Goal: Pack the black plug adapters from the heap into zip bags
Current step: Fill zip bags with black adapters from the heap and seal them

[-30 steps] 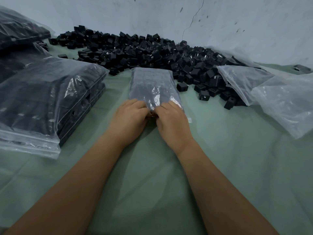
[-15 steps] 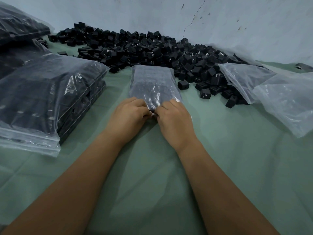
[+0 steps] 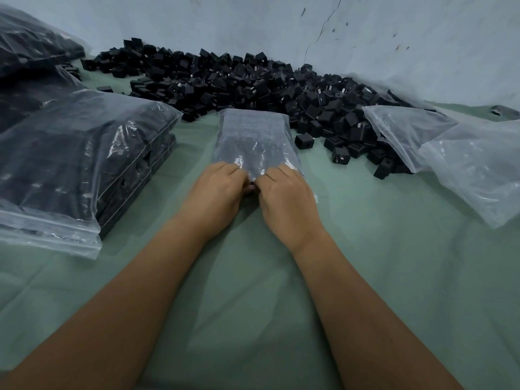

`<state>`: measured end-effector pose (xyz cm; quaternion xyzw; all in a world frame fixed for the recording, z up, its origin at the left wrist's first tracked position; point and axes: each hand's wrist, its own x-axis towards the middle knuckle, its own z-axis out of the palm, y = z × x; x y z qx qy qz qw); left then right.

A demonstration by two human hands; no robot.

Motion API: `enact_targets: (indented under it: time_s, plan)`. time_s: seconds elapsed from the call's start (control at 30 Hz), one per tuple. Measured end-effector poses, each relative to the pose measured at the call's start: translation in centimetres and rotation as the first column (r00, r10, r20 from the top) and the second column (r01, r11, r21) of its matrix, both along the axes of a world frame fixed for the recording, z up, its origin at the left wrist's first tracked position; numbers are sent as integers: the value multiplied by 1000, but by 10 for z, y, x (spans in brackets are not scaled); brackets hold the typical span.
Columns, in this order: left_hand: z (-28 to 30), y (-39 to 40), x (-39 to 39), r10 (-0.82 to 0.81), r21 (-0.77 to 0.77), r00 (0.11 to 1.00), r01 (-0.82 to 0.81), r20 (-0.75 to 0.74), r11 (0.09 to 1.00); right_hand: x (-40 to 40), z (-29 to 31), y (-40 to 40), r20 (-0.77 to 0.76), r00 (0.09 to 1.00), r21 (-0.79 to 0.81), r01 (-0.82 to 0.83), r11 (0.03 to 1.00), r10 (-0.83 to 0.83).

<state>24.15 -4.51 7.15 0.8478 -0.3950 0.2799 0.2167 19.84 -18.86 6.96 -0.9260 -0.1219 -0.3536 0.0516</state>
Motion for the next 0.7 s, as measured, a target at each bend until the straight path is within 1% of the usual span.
enact_targets:
  time_s: [0.13,0.23,0.4,0.47,0.57,0.7]
  plan:
    - [-1,0,0,3,3,999,-3,34,1000,-1,0,-3,18,1000,16,22,1000,-22]
    - [-3,1,0,3,35,1000,-4,28,999,-2,2,-3,41,999,44,7,999,-9]
    - [-3,-2,2,-35,55,999,35,1,998,-3,2,-2,-21,1000,68,11,998,-9]
    - [-3,-1,1,-26,35,1000,26,-17,999,-4,0,-3,-34,999,56,11,998,-10]
    - [-1,2,0,10,-16,999,-11,-46,1000,-5,2,-9,-57,995,30,78,997,-76]
    - [1,4,-1,-3,-1,1000,3,-9,1000,-9,4,-16,-67,996,66,68,995,-64]
